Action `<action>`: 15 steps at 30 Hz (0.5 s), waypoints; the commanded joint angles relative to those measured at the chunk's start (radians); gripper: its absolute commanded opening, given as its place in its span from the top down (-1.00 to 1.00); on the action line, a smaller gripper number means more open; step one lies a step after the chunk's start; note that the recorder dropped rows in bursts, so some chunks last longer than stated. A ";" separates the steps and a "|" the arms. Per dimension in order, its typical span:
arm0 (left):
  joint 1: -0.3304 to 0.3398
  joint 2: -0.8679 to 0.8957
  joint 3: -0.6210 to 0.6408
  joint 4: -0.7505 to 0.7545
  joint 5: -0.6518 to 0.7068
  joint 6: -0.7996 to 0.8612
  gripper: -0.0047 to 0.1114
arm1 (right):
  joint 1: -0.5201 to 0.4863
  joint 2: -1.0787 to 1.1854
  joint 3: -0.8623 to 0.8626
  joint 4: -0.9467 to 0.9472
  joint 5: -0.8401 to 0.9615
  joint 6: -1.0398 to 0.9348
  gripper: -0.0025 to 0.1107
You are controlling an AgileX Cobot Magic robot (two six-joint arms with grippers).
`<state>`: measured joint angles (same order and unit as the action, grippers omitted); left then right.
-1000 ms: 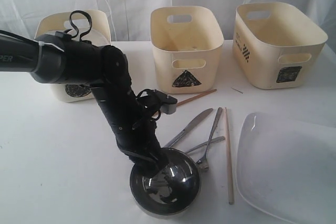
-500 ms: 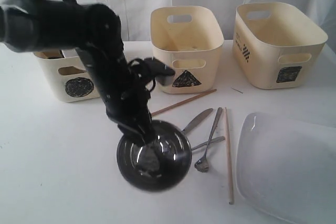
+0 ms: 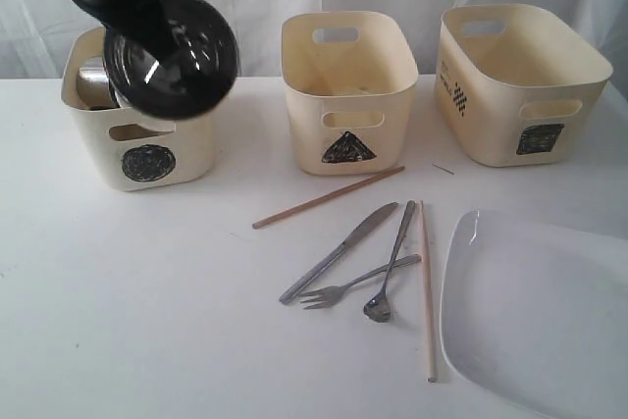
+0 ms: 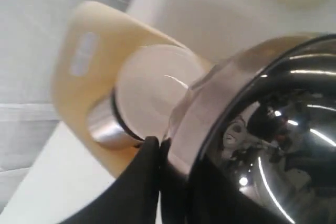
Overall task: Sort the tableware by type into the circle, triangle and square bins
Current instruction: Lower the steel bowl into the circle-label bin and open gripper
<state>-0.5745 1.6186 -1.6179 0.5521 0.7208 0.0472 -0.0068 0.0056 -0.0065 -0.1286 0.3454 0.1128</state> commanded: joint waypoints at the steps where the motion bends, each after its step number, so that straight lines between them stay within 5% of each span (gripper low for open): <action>1: 0.153 0.046 -0.038 0.047 -0.226 -0.094 0.92 | -0.003 -0.006 0.007 0.001 -0.002 -0.005 0.96; 8: 0.426 0.274 -0.139 0.047 -0.684 -0.183 0.92 | -0.003 -0.006 0.007 0.001 -0.002 -0.005 0.96; 15: 0.472 0.502 -0.250 0.080 -0.923 -0.158 0.92 | -0.003 -0.006 0.007 0.001 -0.002 -0.005 0.96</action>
<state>-0.1065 2.0940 -1.8342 0.6181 -0.1156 -0.1178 -0.0068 0.0056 -0.0065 -0.1286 0.3454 0.1128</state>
